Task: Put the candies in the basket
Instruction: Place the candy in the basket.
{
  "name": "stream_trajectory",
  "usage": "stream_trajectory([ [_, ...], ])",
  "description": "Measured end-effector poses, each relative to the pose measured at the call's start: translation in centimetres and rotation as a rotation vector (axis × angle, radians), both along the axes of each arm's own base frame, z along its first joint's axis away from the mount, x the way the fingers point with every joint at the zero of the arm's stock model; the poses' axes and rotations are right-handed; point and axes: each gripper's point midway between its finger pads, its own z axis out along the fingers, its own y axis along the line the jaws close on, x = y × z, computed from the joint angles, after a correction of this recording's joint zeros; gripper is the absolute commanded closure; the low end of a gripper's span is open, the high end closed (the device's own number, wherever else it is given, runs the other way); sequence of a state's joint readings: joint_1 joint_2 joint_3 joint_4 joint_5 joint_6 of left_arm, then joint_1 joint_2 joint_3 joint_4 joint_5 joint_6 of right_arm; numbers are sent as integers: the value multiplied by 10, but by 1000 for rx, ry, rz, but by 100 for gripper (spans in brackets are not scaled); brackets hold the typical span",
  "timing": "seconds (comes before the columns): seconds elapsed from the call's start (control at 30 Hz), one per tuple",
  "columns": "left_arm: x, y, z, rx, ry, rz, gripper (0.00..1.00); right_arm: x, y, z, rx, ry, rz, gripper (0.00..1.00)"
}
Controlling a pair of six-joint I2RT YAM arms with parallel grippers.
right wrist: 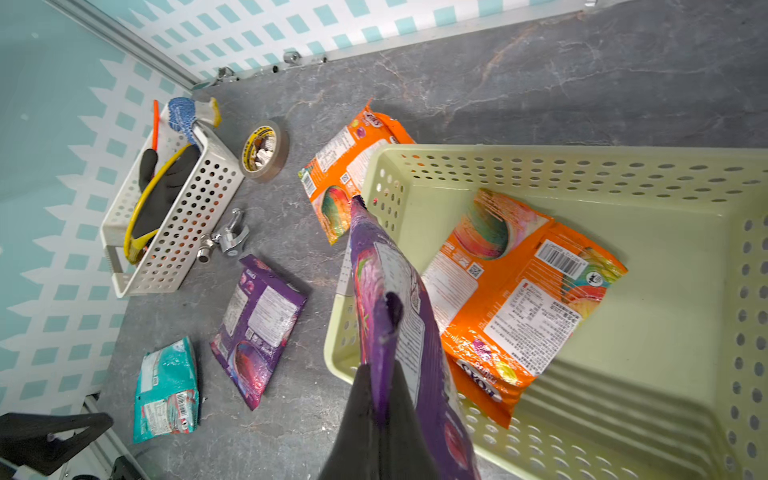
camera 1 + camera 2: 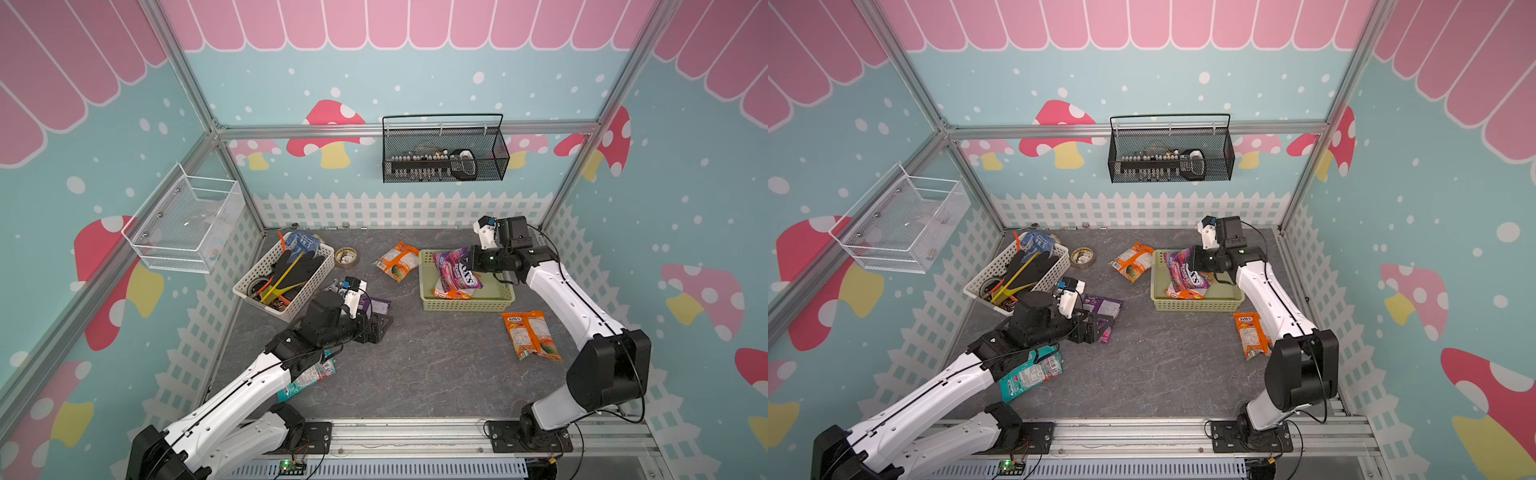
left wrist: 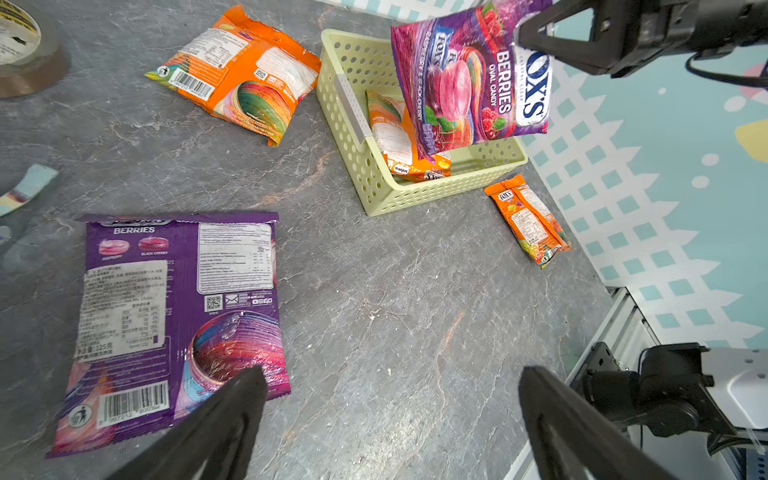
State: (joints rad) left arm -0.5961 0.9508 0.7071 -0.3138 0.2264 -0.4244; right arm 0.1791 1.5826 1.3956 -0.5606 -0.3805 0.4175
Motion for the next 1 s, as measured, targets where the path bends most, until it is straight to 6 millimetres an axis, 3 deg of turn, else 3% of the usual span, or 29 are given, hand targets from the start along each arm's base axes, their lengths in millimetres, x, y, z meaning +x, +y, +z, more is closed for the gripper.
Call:
stream_trajectory([
  [0.37, 1, 1, 0, 11, -10, 5, 1, 31, -30, -32, -3, 59, -62, 100],
  [0.5, 2, 2, 0, 14, -12, 10, 1, 42, -39, -48, -5, 80, -83, 86],
  [0.63, 3, 3, 0, 15, -13, 14, 1, 54, -54, -64, -28, 96, -125, 64],
  [0.87, 4, 4, -1, 20, -16, 22, 1, 65, -85, -102, -103, 159, -208, 51],
  [1.0, 5, 6, -1, 26, -19, 34, 1, 66, -94, -105, -142, 160, -236, 44],
])
